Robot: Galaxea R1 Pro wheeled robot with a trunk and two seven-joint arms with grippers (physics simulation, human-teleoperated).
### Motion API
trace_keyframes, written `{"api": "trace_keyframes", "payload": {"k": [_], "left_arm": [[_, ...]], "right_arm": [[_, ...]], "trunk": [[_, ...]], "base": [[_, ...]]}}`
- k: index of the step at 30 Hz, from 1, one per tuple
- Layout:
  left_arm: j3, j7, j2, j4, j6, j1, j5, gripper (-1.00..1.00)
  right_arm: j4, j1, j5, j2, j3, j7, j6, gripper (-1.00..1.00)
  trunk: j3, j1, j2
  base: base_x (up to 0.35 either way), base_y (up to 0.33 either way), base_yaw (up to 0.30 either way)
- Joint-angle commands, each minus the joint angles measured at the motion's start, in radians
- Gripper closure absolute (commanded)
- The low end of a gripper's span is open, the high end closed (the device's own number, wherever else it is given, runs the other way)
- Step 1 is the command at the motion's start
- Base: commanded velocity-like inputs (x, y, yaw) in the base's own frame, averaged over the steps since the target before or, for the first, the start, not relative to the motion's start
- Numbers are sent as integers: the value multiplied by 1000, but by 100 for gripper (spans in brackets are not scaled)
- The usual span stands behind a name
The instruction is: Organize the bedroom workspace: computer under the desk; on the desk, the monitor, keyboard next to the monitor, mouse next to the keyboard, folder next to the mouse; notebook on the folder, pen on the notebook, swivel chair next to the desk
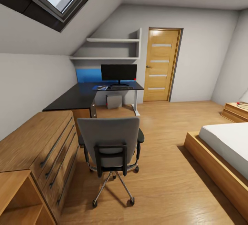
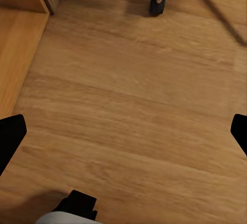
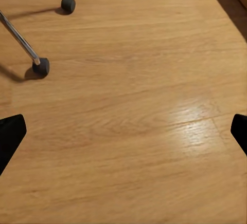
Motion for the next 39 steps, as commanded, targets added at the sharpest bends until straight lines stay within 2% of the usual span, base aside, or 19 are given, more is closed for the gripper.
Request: {"api": "trace_keyframes", "payload": {"k": [1,20,28,39], "left_arm": [[-8,8,1,-2,-5,0,9,-100],[-7,15,3,-2,-9,0,7,-100],[-7,15,3,-2,-9,0,7,-100],[-7,15,4,-2,-9,0,7,-100]], "right_arm": [[1,-1,3,0,8,-10,0,-100],[1,-1,3,0,8,-10,-1,-100],[1,-1,3,0,9,-10,-1,-100],[1,-1,3,0,9,-10,-1,-100]], "trunk": [[-4,4,-8],[-64,77,-141],[-89,107,-197],[-123,150,-274]], "base": [[0,0,0],[-1,0,0],[-139,0,0],[-10,0,0]]}}
